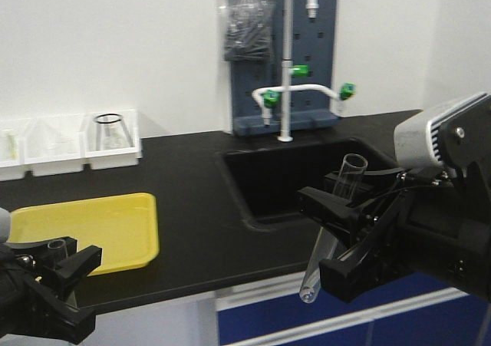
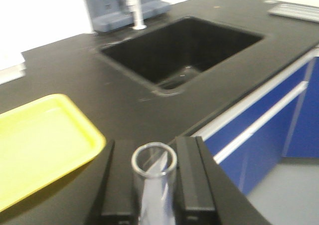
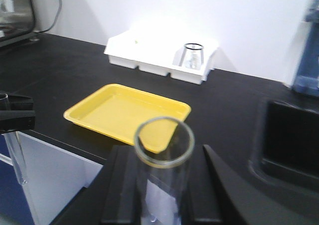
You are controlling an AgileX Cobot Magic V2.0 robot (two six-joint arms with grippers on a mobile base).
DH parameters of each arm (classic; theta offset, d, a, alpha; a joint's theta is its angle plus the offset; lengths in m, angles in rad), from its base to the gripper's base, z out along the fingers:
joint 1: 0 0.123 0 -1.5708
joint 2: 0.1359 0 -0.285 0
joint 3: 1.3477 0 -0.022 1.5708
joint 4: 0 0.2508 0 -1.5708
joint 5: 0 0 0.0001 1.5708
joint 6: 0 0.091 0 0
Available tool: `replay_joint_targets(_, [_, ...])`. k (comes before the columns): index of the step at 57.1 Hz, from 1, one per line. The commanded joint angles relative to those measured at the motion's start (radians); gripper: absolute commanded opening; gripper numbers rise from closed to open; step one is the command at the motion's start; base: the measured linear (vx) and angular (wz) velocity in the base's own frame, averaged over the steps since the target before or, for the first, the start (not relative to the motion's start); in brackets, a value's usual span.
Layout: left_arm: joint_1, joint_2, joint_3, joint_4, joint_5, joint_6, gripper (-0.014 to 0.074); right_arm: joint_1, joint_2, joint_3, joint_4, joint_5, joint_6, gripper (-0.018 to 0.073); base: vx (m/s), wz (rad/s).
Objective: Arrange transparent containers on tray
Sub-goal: 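Drive the base to the counter with the yellow tray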
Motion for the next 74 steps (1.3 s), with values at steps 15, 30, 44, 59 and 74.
replay_joint_targets(15, [-0.007, -0.014, -0.036, -0.009, -0.083, -0.004, 0.0177, -0.004, -0.018, -0.035, 0.0, -0.075, -0.009, 0.0086, 0.13, 0.52])
replay_joint_targets(30, [-0.007, -0.014, -0.036, -0.009, -0.083, -0.004, 0.0177, -0.004, -0.018, -0.035, 0.0, -0.075, -0.009, 0.0086, 0.15, 0.47])
replay_joint_targets(44, [-0.007, -0.014, -0.036, -0.009, -0.083, -0.004, 0.0177, -0.004, -0.018, -0.035, 0.0, -0.075, -0.009, 0.0086, 0.17, 0.28])
replay_joint_targets(59, [-0.007, -0.014, -0.036, -0.009, -0.083, -0.004, 0.0177, -0.004, -0.018, -0.035, 0.0, -0.075, -0.009, 0.0086, 0.22, 0.08])
replay_joint_targets(74, [-0.007, -0.014, -0.036, -0.009, -0.083, -0.004, 0.0177, -0.004, -0.018, -0.035, 0.0, -0.075, -0.009, 0.0086, 0.27, -0.07])
